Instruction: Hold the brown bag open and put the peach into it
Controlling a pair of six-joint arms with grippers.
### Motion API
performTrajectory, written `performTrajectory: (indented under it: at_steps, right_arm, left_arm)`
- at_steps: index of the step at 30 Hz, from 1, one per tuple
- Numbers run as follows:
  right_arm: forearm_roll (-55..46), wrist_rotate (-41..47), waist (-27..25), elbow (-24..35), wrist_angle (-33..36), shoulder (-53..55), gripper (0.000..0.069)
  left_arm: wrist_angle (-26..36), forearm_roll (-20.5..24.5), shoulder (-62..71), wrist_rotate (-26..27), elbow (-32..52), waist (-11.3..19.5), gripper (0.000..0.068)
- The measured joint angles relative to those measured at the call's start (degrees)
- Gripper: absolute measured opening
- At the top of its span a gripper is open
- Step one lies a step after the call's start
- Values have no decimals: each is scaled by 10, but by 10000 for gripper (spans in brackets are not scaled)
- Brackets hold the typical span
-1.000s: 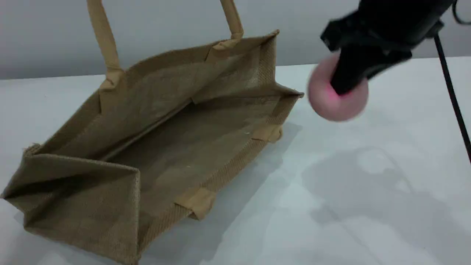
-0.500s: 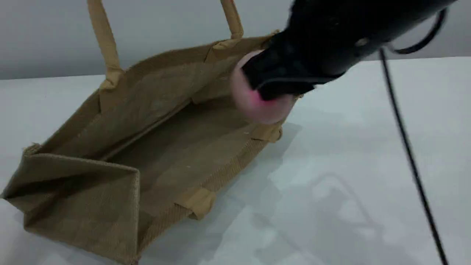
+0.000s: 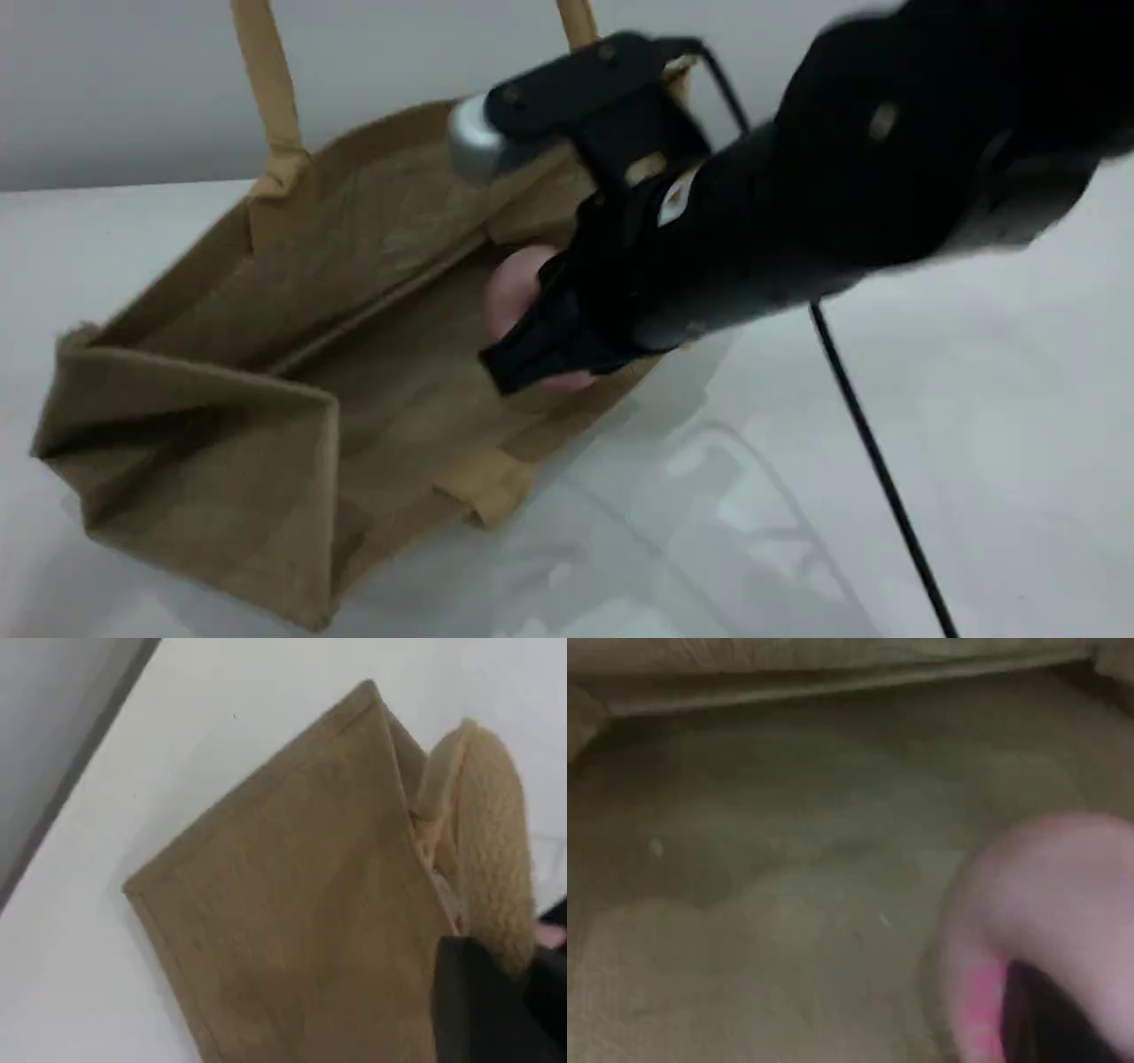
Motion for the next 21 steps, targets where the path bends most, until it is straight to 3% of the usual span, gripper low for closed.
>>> performTrajectory:
  at_steps: [6, 14, 17, 21]
  right_arm:
    - [-3, 5, 13, -9, -84, 34, 32]
    - [-4, 31, 12, -47, -70, 36, 61]
    - [-4, 29, 12, -47, -64, 36, 123]
    - [-5, 29, 12, -47, -64, 36, 288]
  left_arm:
    - [0, -15, 0, 1, -10, 0, 92]
    - [0, -14, 1, 1, -10, -1, 92]
    - [0, -14, 1, 1, -10, -1, 92]
    - [0, -14, 1, 1, -10, -1, 92]
